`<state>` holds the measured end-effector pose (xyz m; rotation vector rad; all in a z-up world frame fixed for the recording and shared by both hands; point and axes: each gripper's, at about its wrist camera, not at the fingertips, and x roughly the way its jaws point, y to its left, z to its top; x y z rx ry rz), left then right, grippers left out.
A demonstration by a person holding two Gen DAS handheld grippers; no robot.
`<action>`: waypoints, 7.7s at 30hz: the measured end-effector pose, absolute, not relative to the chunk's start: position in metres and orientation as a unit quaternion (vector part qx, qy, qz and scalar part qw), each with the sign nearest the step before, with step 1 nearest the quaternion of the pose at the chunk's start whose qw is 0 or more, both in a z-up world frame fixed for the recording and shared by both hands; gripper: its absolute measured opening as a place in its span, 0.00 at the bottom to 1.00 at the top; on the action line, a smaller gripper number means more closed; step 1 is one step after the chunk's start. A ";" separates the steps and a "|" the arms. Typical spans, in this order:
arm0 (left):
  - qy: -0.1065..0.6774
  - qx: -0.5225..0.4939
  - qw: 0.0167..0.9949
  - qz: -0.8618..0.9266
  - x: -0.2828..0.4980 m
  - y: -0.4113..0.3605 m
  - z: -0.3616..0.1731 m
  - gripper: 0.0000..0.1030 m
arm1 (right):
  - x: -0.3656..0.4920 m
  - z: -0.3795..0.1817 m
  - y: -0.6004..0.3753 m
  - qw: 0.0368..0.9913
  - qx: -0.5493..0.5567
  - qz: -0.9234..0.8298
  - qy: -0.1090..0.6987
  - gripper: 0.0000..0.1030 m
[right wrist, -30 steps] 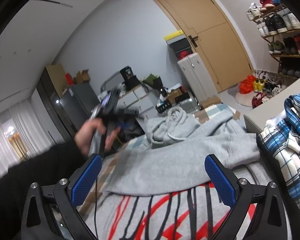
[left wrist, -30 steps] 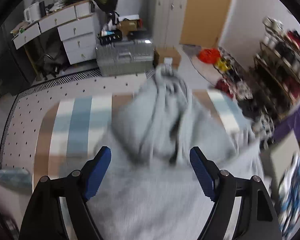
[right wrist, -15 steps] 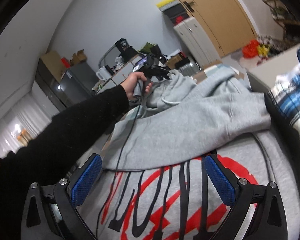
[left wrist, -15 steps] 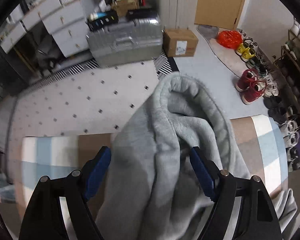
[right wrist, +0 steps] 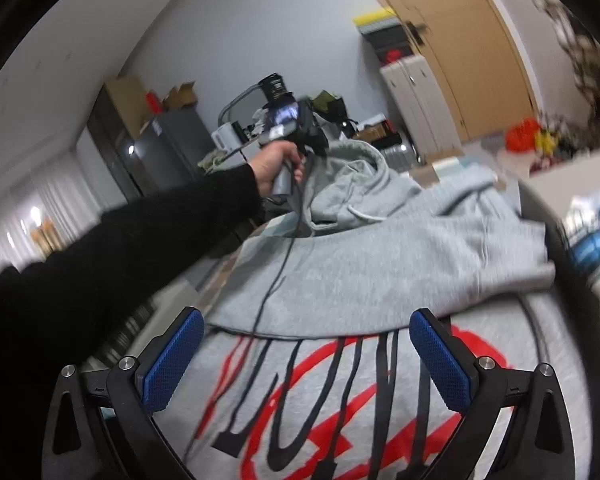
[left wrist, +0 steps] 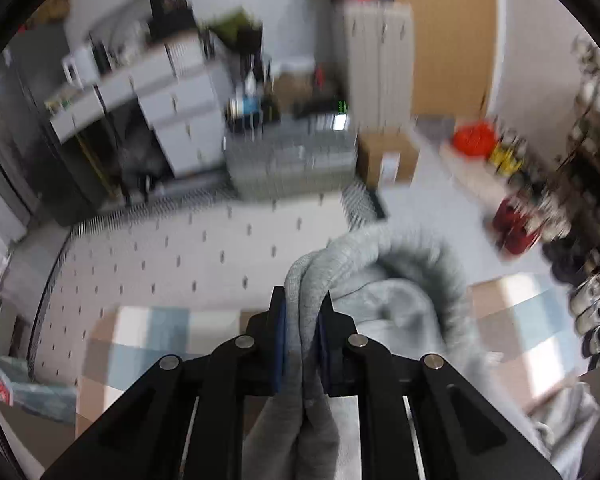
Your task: Fold large clothes
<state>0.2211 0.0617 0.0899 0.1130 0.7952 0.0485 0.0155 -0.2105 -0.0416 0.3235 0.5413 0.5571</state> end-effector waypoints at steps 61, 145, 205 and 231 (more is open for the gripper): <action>0.320 -0.085 0.905 -0.267 -0.037 0.079 0.090 0.13 | 0.145 0.022 -0.105 0.940 -0.173 0.173 0.240 0.07; 0.512 -0.170 0.764 -0.354 -0.009 0.041 0.015 0.84 | 0.072 -0.110 -0.216 0.833 0.274 0.281 0.390 0.78; 0.582 -0.147 0.784 -0.157 0.171 0.207 -0.056 0.20 | 0.388 -0.123 -0.263 0.828 0.003 0.080 0.554 0.29; 0.584 -0.005 0.812 -0.010 0.252 0.195 -0.059 0.05 | 0.446 -0.097 -0.198 0.882 -0.033 0.037 0.469 0.20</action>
